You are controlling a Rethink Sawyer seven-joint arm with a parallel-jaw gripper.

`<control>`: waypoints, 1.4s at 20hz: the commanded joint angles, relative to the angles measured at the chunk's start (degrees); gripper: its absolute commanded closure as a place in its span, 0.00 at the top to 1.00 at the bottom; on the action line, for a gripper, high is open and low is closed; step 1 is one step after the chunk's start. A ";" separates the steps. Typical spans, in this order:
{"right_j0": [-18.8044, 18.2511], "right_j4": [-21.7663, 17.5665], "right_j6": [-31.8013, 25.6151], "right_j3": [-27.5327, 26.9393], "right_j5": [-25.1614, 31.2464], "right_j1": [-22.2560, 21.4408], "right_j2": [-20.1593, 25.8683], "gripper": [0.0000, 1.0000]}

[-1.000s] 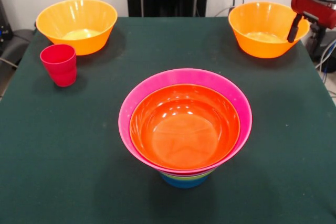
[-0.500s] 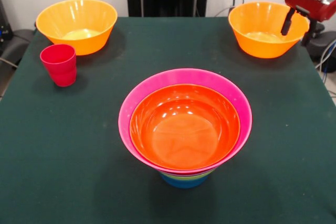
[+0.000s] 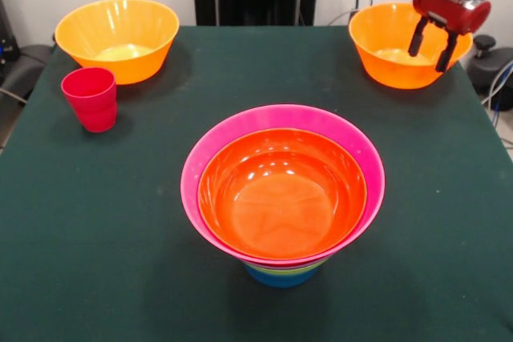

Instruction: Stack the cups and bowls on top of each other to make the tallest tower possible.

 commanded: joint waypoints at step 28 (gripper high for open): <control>0.41 7.88 12.81 -0.54 -3.09 6.98 9.60 1.00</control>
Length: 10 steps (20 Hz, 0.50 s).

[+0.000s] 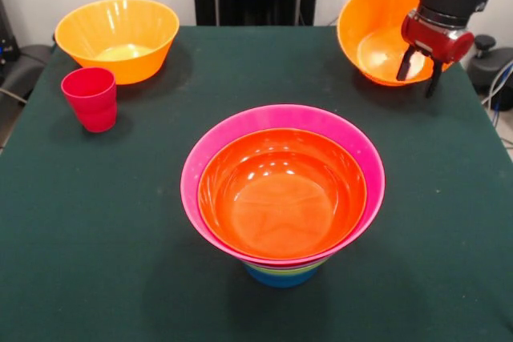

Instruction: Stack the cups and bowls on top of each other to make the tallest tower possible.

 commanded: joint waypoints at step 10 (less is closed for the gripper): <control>3.78 7.11 14.17 -8.06 17.32 2.77 1.25 1.00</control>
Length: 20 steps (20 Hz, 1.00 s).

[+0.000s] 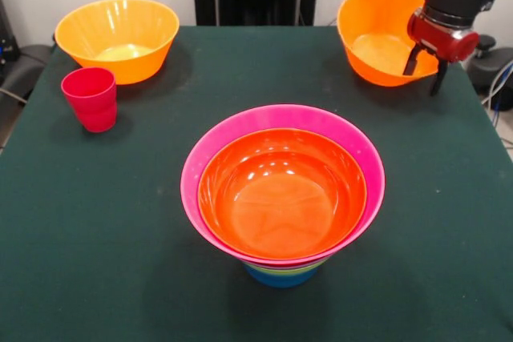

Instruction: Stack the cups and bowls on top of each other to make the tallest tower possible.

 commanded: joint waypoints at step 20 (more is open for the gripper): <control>4.79 2.57 15.21 -10.52 18.70 3.92 -1.11 0.00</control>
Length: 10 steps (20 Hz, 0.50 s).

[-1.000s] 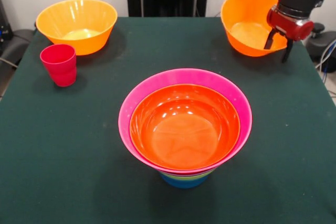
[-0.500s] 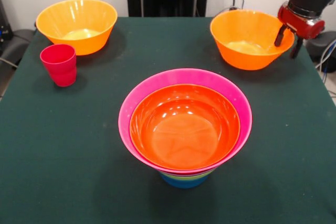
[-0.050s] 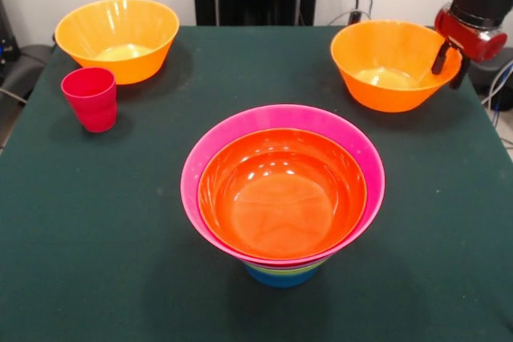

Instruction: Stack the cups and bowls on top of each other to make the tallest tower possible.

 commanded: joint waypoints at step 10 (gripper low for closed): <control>-9.79 -2.79 2.14 3.78 -4.78 -2.27 11.00 0.00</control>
